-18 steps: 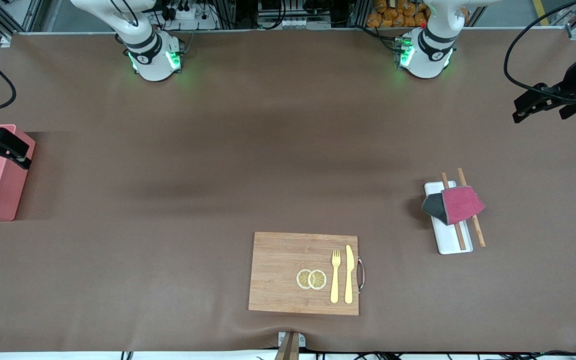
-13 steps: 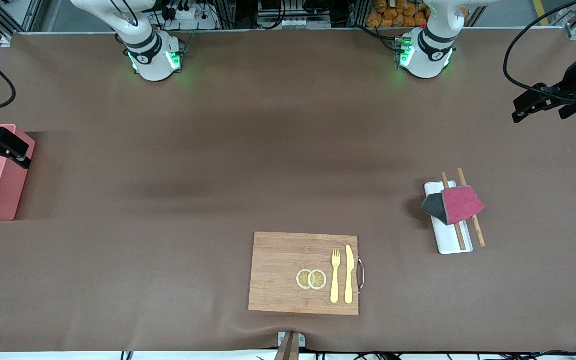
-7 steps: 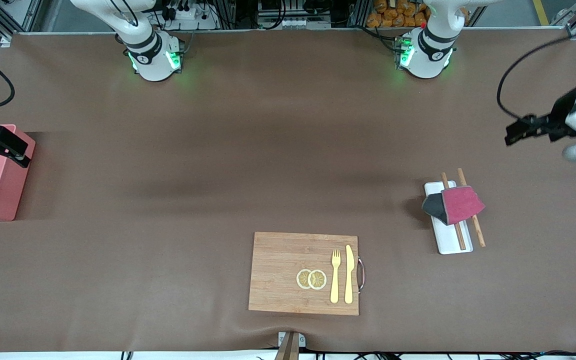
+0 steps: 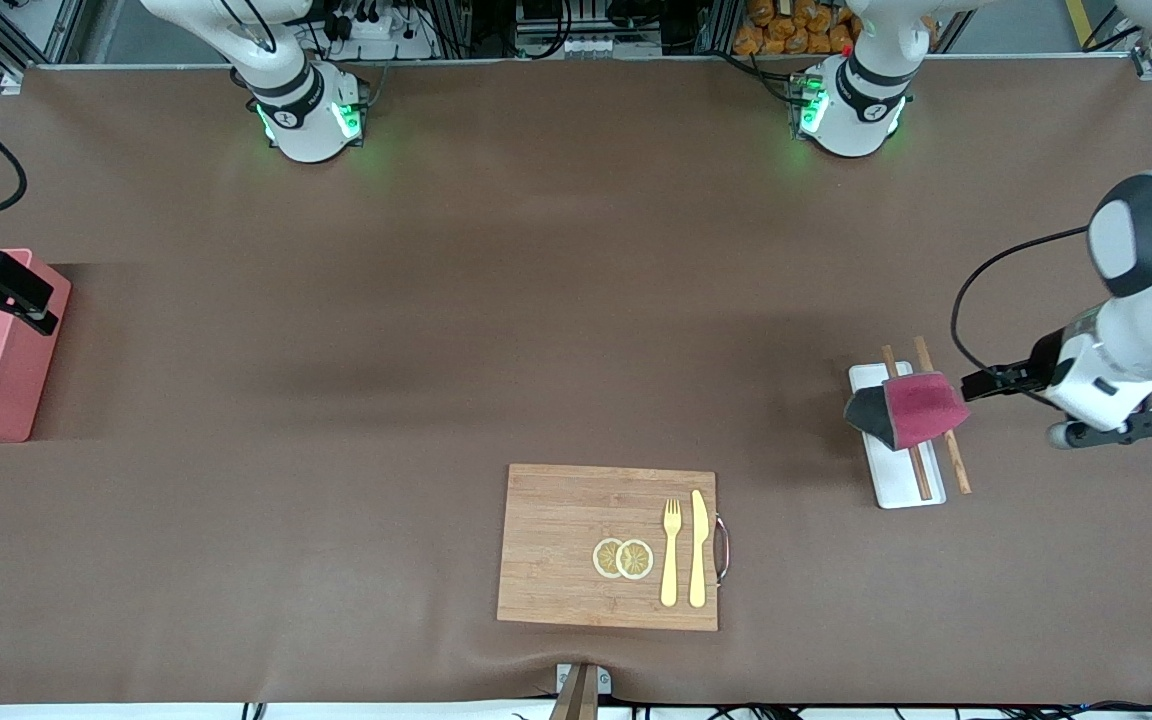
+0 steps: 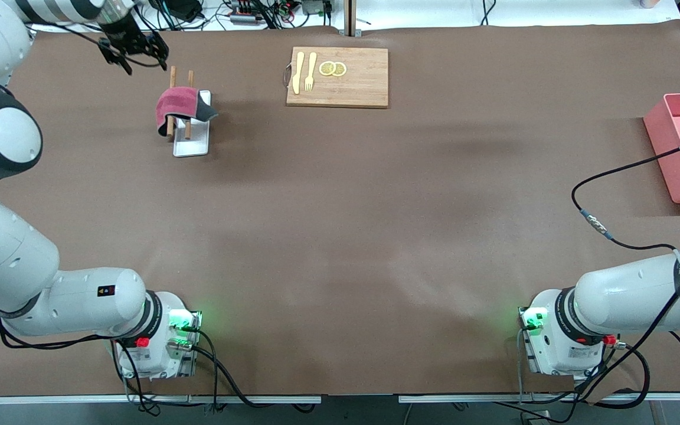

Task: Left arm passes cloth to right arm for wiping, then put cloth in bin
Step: 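Reach the left gripper down toward the pink cloth on the tray, then close the left gripper on the pink cloth edge, then lift the cloth with the left gripper while the right gripper approaches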

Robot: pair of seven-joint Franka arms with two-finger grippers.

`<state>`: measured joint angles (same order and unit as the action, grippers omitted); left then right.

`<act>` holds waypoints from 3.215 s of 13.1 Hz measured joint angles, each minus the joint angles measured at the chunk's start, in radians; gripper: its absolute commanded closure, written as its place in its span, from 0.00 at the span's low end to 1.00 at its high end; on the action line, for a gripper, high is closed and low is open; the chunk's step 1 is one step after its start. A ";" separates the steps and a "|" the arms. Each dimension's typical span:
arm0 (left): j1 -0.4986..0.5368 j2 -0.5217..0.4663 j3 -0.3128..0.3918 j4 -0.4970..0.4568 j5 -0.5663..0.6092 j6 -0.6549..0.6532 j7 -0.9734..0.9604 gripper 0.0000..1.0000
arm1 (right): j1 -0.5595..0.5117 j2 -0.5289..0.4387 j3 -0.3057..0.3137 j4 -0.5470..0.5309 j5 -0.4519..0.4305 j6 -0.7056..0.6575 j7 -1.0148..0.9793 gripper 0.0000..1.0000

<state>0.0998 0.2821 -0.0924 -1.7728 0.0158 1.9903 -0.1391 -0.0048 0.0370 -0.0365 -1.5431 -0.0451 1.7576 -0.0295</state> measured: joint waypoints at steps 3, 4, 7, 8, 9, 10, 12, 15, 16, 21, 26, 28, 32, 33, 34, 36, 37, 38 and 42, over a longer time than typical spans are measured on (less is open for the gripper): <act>0.000 0.033 -0.002 -0.036 0.000 0.036 0.000 0.01 | 0.000 0.000 0.000 0.003 0.000 -0.001 0.000 0.00; 0.000 0.044 -0.002 -0.040 0.000 0.038 0.000 0.05 | 0.000 0.000 -0.001 0.004 0.000 -0.001 0.000 0.00; -0.001 0.076 -0.004 -0.043 0.000 0.054 0.000 0.14 | 0.000 0.000 -0.001 0.004 0.000 -0.002 0.000 0.00; -0.001 0.086 -0.004 -0.043 0.000 0.058 0.000 0.15 | 0.000 0.000 -0.001 0.004 0.000 -0.002 0.000 0.00; -0.001 0.093 -0.004 -0.043 0.000 0.064 0.000 0.16 | 0.000 0.000 -0.001 0.004 0.000 -0.002 0.000 0.00; -0.001 0.098 -0.004 -0.043 0.000 0.068 0.000 0.18 | 0.000 0.000 -0.001 0.004 0.000 -0.003 0.000 0.00; -0.001 0.104 -0.004 -0.043 0.000 0.075 0.000 0.23 | 0.000 0.000 -0.001 0.004 0.000 -0.003 0.000 0.00; -0.004 0.111 -0.006 -0.043 0.000 0.089 0.001 0.36 | 0.000 0.001 -0.001 0.004 0.000 -0.003 0.000 0.00; -0.005 0.114 -0.006 -0.043 0.000 0.091 0.001 0.39 | 0.000 0.001 -0.001 0.004 0.000 -0.003 0.000 0.00; -0.006 0.121 -0.007 -0.041 0.000 0.099 0.001 0.59 | 0.000 0.001 -0.001 0.004 0.000 -0.007 0.000 0.00; -0.009 0.121 -0.007 -0.034 0.000 0.100 0.001 0.94 | 0.000 0.001 -0.001 0.004 0.000 -0.008 0.000 0.00; -0.009 0.119 -0.006 -0.028 0.002 0.099 0.001 1.00 | -0.001 0.001 -0.001 0.004 0.000 -0.009 0.000 0.00; -0.009 0.119 -0.007 -0.023 0.002 0.100 0.002 1.00 | -0.011 0.001 -0.003 0.004 0.000 -0.025 0.000 0.00; -0.009 0.119 -0.009 -0.018 0.002 0.100 0.002 1.00 | -0.011 0.001 -0.001 0.004 0.000 -0.047 0.000 0.00; -0.009 0.116 -0.013 -0.012 0.002 0.100 0.002 1.00 | -0.010 0.001 0.002 0.004 0.000 -0.067 0.000 0.00; -0.008 0.098 -0.044 -0.001 0.002 0.098 0.002 1.00 | -0.002 0.002 0.007 0.004 0.001 -0.111 0.004 0.00; -0.008 0.082 -0.069 0.002 0.000 0.093 0.000 1.00 | 0.003 0.001 0.009 0.004 0.001 -0.126 0.018 0.00; -0.008 0.063 -0.101 0.004 -0.007 0.086 -0.010 1.00 | 0.008 0.002 0.011 0.004 0.001 -0.135 0.043 0.00; -0.025 0.023 -0.248 0.024 -0.119 0.074 -0.203 1.00 | 0.067 0.002 0.015 0.004 0.038 -0.225 0.290 0.00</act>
<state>0.0750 0.3054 -0.3408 -1.7490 -0.1032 2.0644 -0.3421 0.0620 0.0386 -0.0215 -1.5391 -0.0076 1.5330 0.2607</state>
